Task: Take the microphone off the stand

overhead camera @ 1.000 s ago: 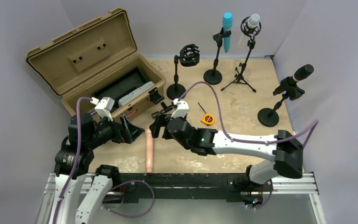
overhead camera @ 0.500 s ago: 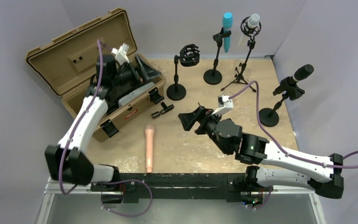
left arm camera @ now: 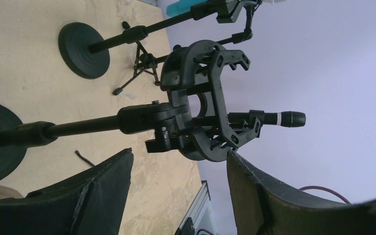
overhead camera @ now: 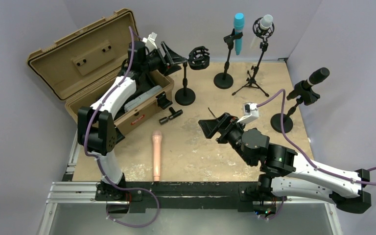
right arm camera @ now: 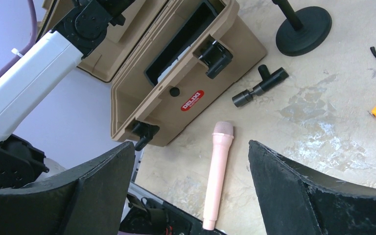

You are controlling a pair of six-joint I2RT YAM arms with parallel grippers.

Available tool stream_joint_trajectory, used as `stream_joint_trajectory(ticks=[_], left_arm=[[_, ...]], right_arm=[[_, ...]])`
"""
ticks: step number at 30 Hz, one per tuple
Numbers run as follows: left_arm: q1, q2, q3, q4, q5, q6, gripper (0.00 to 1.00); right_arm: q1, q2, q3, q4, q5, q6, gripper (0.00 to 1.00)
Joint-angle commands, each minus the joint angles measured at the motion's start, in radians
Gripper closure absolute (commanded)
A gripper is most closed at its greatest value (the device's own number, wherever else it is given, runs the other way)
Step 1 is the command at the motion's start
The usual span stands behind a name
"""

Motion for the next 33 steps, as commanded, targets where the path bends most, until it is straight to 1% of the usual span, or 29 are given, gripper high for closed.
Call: stream_joint_trajectory(ticks=[1,5,9,15,19,25,33], left_arm=[[-0.01,-0.009,0.045,0.096,0.002,-0.022,0.33],[-0.01,0.013,0.064,0.077,-0.008,-0.016,0.37],[-0.01,0.042,0.109,0.018,-0.03,-0.007,0.45],[-0.01,0.073,0.166,-0.046,-0.052,0.002,0.5],[-0.01,0.073,0.173,-0.11,-0.076,0.038,0.51],[-0.015,0.09,0.182,-0.121,-0.078,0.051,0.54],[-0.027,0.128,0.214,-0.131,-0.075,0.051,0.56]], right_arm=[[-0.001,-0.016,0.006,-0.008,0.042,0.014,0.16],[-0.001,-0.01,0.014,-0.01,0.05,0.008,0.16],[-0.001,-0.007,0.02,-0.013,0.051,0.014,0.16],[-0.001,-0.012,0.012,-0.017,0.051,0.023,0.16],[-0.001,-0.013,0.007,-0.022,0.054,0.029,0.17],[0.0,-0.007,-0.003,-0.011,0.049,0.035,0.17],[-0.001,0.0,-0.005,-0.016,0.044,0.042,0.17]])
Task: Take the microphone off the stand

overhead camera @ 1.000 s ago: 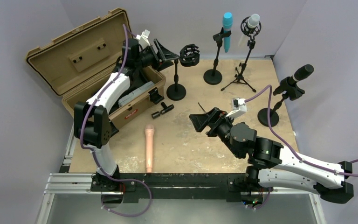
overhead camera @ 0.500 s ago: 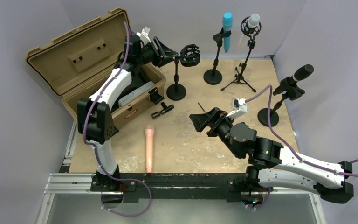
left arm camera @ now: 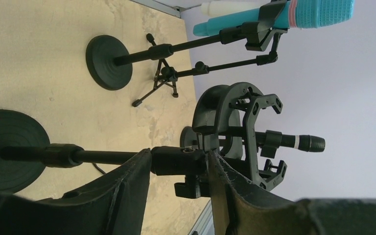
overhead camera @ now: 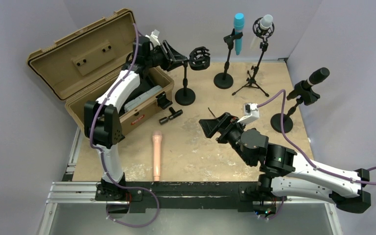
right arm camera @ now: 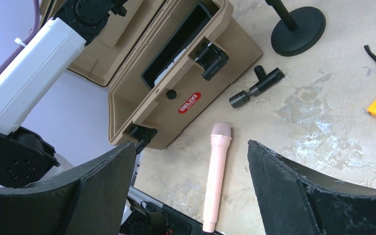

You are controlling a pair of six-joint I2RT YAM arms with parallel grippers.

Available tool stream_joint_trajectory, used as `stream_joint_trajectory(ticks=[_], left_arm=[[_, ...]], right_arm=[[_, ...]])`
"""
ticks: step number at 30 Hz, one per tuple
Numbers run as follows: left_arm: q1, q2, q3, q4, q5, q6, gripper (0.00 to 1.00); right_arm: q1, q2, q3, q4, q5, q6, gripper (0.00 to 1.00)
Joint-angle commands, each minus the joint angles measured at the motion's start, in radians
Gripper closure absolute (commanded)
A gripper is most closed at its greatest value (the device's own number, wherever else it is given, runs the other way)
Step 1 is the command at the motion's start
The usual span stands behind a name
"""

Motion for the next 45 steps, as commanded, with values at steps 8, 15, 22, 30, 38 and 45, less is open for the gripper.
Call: stream_joint_trajectory(ticks=[8,15,22,30,38,45], left_arm=[[-0.018,0.012,0.046,-0.055,-0.027,0.061,0.62],[-0.025,0.015,0.015,-0.091,-0.049,0.127,0.7],[-0.037,0.008,-0.041,-0.19,-0.134,0.277,0.75],[-0.055,0.037,-0.081,-0.273,-0.214,0.41,0.77],[-0.054,0.048,-0.133,-0.277,-0.263,0.441,0.79],[-0.055,0.053,-0.068,-0.328,-0.261,0.463,0.78]], right_arm=[[-0.001,-0.019,-0.011,-0.007,0.024,0.029,0.18],[-0.001,0.002,-0.01,0.003,0.016,0.029,0.18],[-0.001,0.004,-0.019,0.002,0.016,0.038,0.18],[-0.001,0.006,-0.032,0.012,0.017,0.04,0.18],[-0.001,0.016,-0.04,0.009,0.013,0.047,0.18],[-0.001,0.011,-0.046,0.014,0.017,0.044,0.17]])
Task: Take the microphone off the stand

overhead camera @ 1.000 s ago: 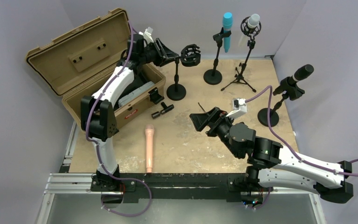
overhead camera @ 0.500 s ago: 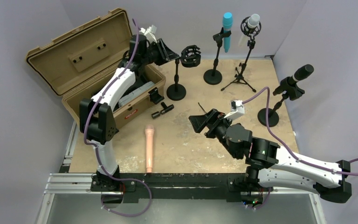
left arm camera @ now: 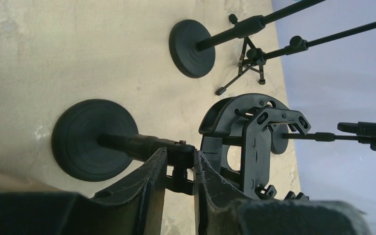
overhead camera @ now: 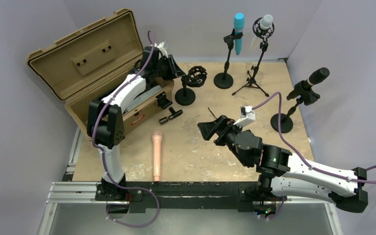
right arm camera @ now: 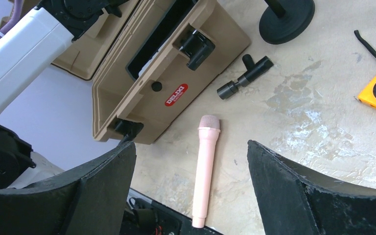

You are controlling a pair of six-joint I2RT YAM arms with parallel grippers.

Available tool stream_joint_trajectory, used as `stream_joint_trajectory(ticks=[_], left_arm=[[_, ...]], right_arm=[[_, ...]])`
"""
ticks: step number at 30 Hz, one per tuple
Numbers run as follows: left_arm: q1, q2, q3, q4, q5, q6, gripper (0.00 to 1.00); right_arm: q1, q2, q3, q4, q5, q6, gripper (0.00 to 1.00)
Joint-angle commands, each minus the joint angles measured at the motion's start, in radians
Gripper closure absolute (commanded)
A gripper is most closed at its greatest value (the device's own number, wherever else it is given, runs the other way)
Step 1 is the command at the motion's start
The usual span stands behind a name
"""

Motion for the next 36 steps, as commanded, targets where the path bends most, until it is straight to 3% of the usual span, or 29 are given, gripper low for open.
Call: stream_joint_trajectory(ticks=[1,4,7,10,14,16,19,22,27,31,36], left_arm=[[0.002,0.045,0.031,-0.223,-0.056,0.086,0.77],[0.002,0.044,0.108,-0.293,-0.054,0.102,0.71],[0.002,0.02,0.183,-0.352,-0.049,0.109,0.54],[0.002,-0.044,0.271,-0.405,-0.028,0.118,0.39],[0.002,-0.146,0.437,-0.508,0.033,0.147,0.26],[0.003,-0.218,0.432,-0.519,0.067,0.163,0.2],[0.003,-0.36,0.3,-0.493,0.12,0.169,0.14],[0.0,-0.551,0.02,-0.362,0.18,0.154,0.11],[-0.003,-0.833,-0.328,-0.342,0.042,0.294,0.08],[-0.003,-0.988,-0.456,-0.369,-0.087,0.406,0.08],[-0.006,-1.115,-0.558,-0.316,-0.158,0.432,0.07]], right_arm=[[-0.001,-0.004,0.004,0.012,0.02,0.009,0.16],[-0.001,0.01,0.019,0.003,0.028,-0.007,0.15],[-0.001,0.026,0.037,-0.008,0.038,-0.039,0.14],[0.0,0.054,0.077,-0.058,0.082,-0.057,0.14],[-0.001,0.087,0.112,-0.113,0.146,-0.07,0.13],[-0.001,0.102,0.113,-0.115,0.165,-0.075,0.13],[-0.001,0.138,0.112,-0.113,0.177,-0.068,0.13],[-0.001,0.181,0.102,-0.103,0.185,-0.054,0.13],[-0.003,0.283,0.117,-0.101,0.207,-0.036,0.13],[-0.037,0.335,0.129,-0.097,0.227,-0.033,0.1],[-0.214,0.367,0.156,-0.021,0.143,-0.153,0.1]])
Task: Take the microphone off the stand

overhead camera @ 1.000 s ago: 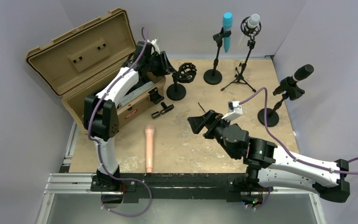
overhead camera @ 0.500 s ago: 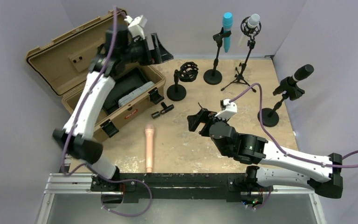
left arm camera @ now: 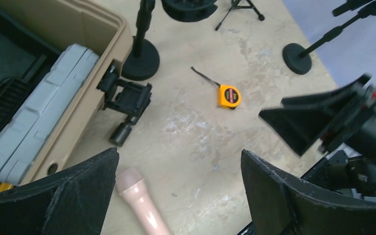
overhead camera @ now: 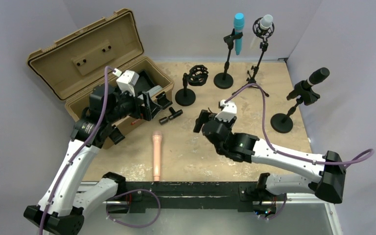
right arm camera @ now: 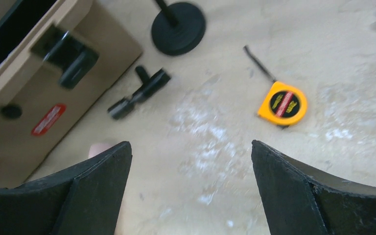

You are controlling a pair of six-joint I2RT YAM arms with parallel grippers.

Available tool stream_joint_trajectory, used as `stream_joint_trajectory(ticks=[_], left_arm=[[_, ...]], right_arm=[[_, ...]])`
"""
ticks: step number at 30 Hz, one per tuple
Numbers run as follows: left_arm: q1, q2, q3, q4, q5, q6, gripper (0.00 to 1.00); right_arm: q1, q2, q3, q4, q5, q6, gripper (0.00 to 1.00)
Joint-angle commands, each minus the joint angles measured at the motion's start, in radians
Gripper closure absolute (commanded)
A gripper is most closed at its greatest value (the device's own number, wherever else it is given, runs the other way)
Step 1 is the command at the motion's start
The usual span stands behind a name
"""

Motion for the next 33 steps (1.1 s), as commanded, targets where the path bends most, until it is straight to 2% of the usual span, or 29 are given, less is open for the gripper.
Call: stream_joint_trajectory(ticks=[1,11,18,22,25,29,33], left_arm=[[-0.002,-0.1,-0.036,0.061,-0.089,0.072,0.08],[-0.004,-0.153,-0.059,0.091,-0.023,0.04,0.08],[-0.004,-0.199,-0.065,0.098,-0.026,0.045,0.08],[-0.004,-0.205,-0.066,0.101,-0.006,0.039,0.08],[-0.003,-0.206,-0.064,0.101,0.012,0.033,0.08],[-0.004,-0.222,-0.08,0.121,0.021,0.027,0.08],[-0.004,-0.222,-0.077,0.115,0.015,0.033,0.08]], right_arm=[[-0.145,-0.001,0.082,0.081,-0.014,-0.107,0.1],[-0.409,-0.007,0.264,0.147,-0.008,-0.353,0.09],[-0.661,0.037,0.462,0.286,-0.167,-0.521,0.06],[-0.841,0.153,0.617,0.321,-0.305,-0.559,0.05],[-0.957,0.3,0.769,0.331,-0.413,-0.567,0.06],[-1.028,0.493,1.011,0.265,-0.551,-0.591,0.08],[-1.055,0.675,1.254,0.181,-0.582,-0.638,0.08]])
